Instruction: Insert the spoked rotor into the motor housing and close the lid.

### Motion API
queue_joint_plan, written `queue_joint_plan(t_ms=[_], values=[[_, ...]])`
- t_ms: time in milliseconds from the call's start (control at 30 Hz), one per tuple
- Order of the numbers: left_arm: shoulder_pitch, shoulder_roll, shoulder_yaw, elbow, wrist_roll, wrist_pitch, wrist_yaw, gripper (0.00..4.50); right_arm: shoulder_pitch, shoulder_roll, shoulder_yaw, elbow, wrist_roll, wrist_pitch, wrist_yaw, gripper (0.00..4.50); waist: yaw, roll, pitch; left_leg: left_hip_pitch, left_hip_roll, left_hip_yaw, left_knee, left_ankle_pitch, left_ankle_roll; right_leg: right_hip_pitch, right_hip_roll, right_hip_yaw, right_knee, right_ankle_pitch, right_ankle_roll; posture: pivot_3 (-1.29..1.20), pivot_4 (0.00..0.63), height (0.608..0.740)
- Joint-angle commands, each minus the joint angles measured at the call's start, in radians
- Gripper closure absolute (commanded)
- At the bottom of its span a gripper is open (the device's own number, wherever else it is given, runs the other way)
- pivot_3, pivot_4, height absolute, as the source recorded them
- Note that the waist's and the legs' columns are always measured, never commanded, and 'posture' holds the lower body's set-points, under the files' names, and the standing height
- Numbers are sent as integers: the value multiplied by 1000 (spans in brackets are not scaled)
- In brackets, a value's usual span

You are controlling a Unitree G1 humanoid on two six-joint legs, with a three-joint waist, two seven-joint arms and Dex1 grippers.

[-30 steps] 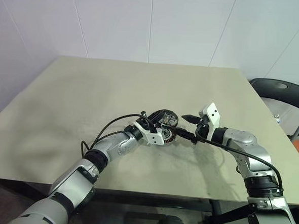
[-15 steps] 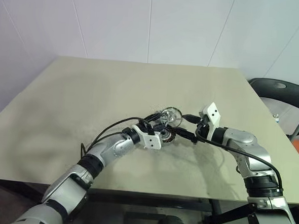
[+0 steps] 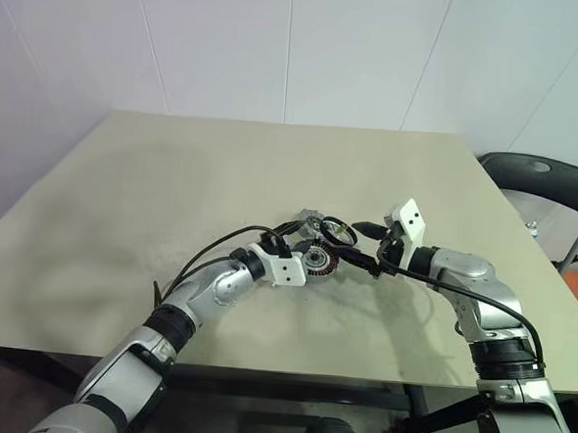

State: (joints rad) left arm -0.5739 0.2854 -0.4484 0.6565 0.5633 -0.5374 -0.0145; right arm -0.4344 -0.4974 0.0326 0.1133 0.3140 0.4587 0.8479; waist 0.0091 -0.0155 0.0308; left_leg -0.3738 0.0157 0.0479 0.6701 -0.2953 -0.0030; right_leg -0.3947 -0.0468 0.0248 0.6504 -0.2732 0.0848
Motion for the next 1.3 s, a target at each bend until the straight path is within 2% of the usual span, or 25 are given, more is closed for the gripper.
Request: queue_joint_plan(t_ms=[33, 133, 300, 400, 533, 800, 967, 1300], values=[[17, -23, 119, -51, -206, 106, -134, 1863, -38, 25, 33, 9, -70, -51, -64, 420, 1, 0, 0, 0, 0, 0, 0, 0, 0, 0, 0, 0, 0, 0, 0, 0, 0, 740], [63, -27, 175, -102, -338, 181, -270, 1863, -46, 33, 74, 42, -140, -95, -102, 420, 0, 0, 0, 0, 0, 0, 0, 0, 0, 0, 0, 0, 0, 0, 0, 0, 0, 740], [134, -15, 214, -204, -448, 265, -411, 1863, -89, 34, 114, 116, -233, -170, -142, 420, -1, 1, 0, 0, 0, 0, 0, 0, 0, 0, 0, 1, 0, 0, 0, 0, 0, 740], [163, -18, 231, -249, -523, 315, -501, 1863, -124, 43, 96, 165, -244, -188, -167, 420, -2, 1, 0, 0, 0, 0, 0, 0, 0, 0, 0, 1, 0, 0, 0, 0, 0, 740], [190, -18, 236, -270, -545, 337, -536, 1863, -152, 49, 50, 171, -196, -171, -144, 420, -4, 1, 0, 0, 0, 0, 0, 0, 0, 0, 0, 1, 0, 0, 0, 0, 0, 740], [199, -24, 251, -284, -562, 347, -559, 1863, -136, -9, 163, 235, -367, -253, -158, 420, -5, 1, 0, 0, 0, 0, 0, 0, 0, 1, -1, 1, 0, 0, 0, 0, 0, 740], [203, -23, 258, -294, -580, 347, -576, 1863, -134, -18, 189, 251, -428, -290, -172, 420, -9, 1, 0, 0, 0, 0, 0, 0, 0, 0, -1, 1, 0, 0, 0, 0, 0, 740], [239, -17, 320, -405, -768, 461, -730, 1863, -124, -13, 195, 267, -483, -330, -181, 420, -24, 1, 0, 0, 1, 0, 0, 0, 0, 0, -1, 1, 0, 0, 0, 0, 0, 740]])
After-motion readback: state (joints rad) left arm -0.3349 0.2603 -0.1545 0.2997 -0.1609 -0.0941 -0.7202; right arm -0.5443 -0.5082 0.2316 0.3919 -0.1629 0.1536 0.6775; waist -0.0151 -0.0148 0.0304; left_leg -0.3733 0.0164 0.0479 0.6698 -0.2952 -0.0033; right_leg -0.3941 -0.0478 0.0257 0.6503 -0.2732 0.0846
